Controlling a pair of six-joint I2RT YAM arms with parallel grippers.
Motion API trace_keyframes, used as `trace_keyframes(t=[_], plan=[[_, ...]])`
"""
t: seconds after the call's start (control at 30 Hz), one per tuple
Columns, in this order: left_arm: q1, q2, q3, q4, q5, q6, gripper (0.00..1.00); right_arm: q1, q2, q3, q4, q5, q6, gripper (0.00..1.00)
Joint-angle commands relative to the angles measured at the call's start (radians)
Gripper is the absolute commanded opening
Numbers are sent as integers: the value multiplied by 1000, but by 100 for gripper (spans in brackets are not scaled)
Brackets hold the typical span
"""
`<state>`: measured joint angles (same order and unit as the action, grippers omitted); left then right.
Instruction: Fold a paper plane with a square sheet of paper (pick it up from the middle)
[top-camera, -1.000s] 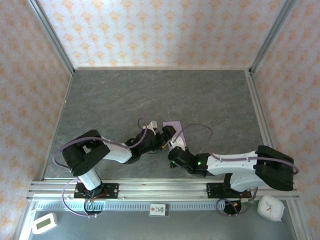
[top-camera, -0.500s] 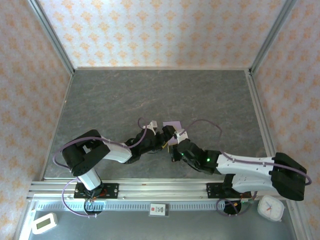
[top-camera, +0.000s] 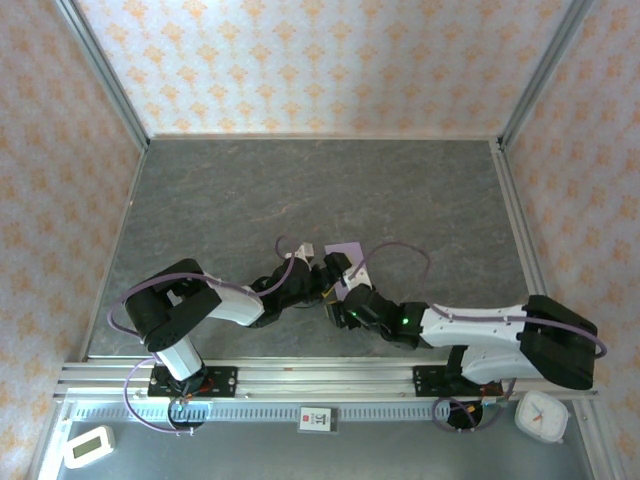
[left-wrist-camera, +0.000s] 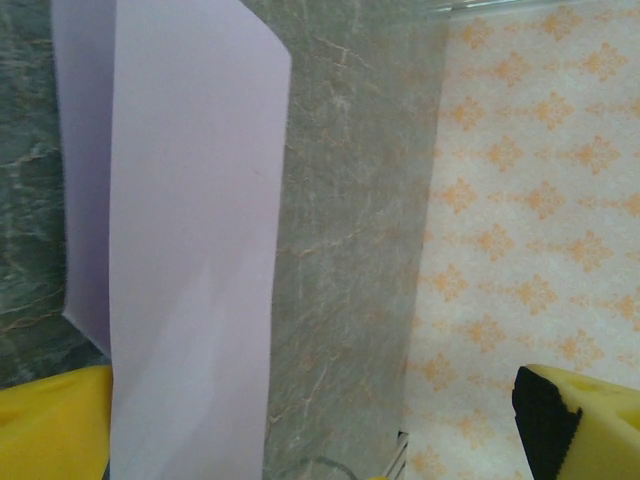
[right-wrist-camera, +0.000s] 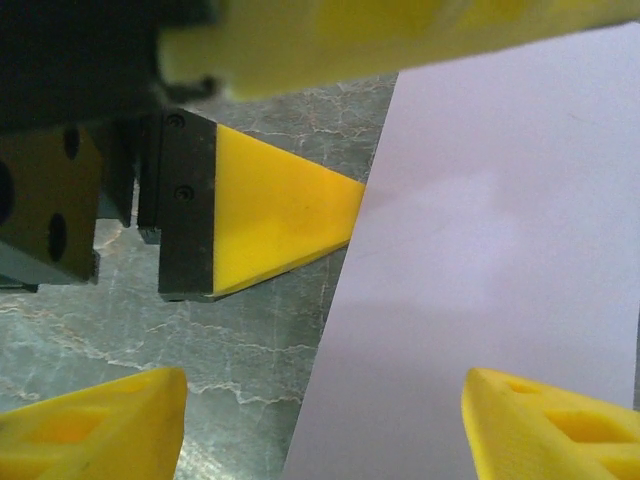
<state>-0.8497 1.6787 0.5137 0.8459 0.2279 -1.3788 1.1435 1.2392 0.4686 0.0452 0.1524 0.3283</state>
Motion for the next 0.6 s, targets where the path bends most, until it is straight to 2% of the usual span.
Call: trace_keyframes(t=[0.0,0.13,0.23,0.33,0.47,0.57], plan=[[-3,7,29,55,15,20,98,25,51,23,-59,55,-25,73],[-2,10,37,67,17,18,98,30,-10,-11,-49,74,20,73],[0,20,46,72,25,23,99,25,-145,-50,-47,121,82,71],[0,33,52,84,30,24,99,-31,-302,-110,-39,127,146,67],[1,45,53,100,36,22,99,-166,-413,-156,-48,52,192,52],[1,47,54,105,37,27,99,-259,-402,-166,-23,-33,200,36]])
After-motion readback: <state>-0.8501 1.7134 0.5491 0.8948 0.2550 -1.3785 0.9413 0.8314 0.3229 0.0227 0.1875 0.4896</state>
